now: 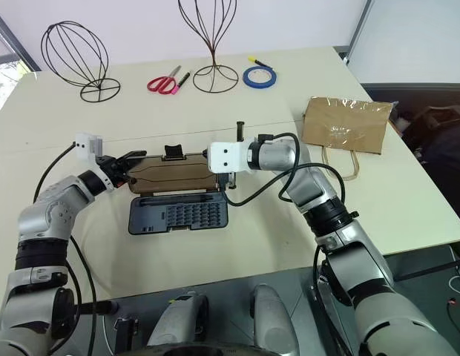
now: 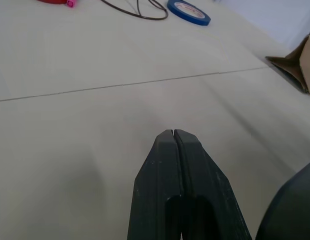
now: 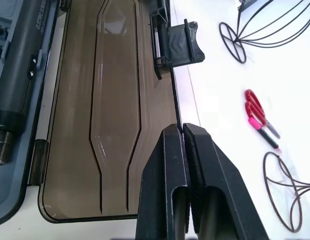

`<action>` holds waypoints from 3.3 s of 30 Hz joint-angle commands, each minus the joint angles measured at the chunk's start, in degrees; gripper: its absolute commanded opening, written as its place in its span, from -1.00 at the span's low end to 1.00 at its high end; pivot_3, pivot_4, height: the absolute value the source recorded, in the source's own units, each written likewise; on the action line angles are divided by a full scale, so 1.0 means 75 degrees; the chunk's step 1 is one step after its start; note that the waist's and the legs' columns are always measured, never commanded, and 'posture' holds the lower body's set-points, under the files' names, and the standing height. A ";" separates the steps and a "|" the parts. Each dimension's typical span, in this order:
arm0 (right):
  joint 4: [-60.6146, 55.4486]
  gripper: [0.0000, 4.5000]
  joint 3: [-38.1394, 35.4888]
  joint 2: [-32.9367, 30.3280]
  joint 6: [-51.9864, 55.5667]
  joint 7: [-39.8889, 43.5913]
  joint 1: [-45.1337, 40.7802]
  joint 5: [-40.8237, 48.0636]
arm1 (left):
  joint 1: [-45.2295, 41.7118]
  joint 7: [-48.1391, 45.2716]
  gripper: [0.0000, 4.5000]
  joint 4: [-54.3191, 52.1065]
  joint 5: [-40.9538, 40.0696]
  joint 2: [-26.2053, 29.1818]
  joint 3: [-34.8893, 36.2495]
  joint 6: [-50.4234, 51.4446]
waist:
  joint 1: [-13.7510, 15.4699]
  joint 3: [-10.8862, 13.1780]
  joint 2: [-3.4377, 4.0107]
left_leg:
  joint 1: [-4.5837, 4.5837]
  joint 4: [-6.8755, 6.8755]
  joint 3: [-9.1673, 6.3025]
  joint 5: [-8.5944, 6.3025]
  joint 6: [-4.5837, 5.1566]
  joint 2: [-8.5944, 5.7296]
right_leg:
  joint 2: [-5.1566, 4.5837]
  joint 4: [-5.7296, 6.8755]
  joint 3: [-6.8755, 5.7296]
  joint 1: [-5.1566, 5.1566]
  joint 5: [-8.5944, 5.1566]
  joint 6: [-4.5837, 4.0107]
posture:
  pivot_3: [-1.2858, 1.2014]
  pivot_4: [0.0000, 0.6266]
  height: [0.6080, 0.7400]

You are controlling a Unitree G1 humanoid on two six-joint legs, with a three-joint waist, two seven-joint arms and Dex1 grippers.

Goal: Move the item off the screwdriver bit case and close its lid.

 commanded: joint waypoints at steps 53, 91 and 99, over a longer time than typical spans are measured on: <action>-0.3518 0.98 -0.1502 -0.1187 0.6248 0.0429 0.0800 0.4289 | 0.4195 0.1278 -1.00 -0.6690 -0.2976 0.0884 0.2258 0.3293 | 0.0034 -0.0001 -0.0004 | -0.0013 0.0009 -0.0006 -0.0001 0.0002 0.0006 | -0.0005 -0.0011 -0.0004 0.0001 -0.0003 -0.0003 | 0.03 -0.52 1.00; -0.3505 -0.97 -0.0572 0.1189 0.9740 -1.1831 0.3031 1.7157 | -0.1606 -0.3095 -1.00 -0.0405 0.1326 0.1108 -0.3433 0.0202 | -0.0025 -0.0002 -0.0004 | -0.0025 0.0006 -0.0001 -0.0001 0.0006 0.0009 | 0.0010 -0.0003 -0.0002 -0.0014 -0.0006 0.0003 | 0.03 -0.52 1.00; -0.3546 -0.97 -0.0157 0.1446 0.8649 -1.3616 0.3421 1.7157 | -0.1563 -0.3318 -1.00 -0.0302 0.1615 0.0820 -0.3520 0.0096 | -0.0013 -0.0002 -0.0005 | -0.0028 0.0009 -0.0004 -0.0004 0.0011 0.0012 | 0.0011 -0.0001 0.0000 -0.0015 -0.0006 0.0005 | 0.03 -0.52 1.00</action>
